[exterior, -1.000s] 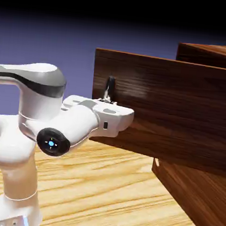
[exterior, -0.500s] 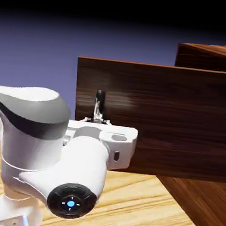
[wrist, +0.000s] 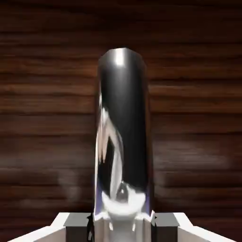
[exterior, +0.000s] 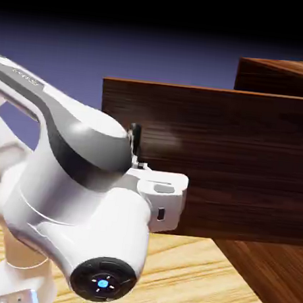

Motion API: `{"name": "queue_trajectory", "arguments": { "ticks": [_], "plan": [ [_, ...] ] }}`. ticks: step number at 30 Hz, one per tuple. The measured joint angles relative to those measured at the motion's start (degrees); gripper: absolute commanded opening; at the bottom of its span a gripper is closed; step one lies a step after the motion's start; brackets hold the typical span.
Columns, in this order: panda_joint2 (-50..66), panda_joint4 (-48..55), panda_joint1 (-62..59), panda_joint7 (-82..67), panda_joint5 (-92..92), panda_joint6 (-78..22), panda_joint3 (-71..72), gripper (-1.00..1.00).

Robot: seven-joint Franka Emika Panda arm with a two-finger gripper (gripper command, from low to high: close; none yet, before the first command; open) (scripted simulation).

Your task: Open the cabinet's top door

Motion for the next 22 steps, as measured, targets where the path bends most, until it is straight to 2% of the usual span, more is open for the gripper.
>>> {"name": "queue_trajectory", "arguments": {
  "ticks": [9,22],
  "plan": [
    [-0.19,11.32,18.68,0.29,-4.01,-5.94,-16.57,-1.0],
    [-14.5,33.99,45.17,9.72,-11.17,-14.59,-32.67,-1.0]
  ]
}}
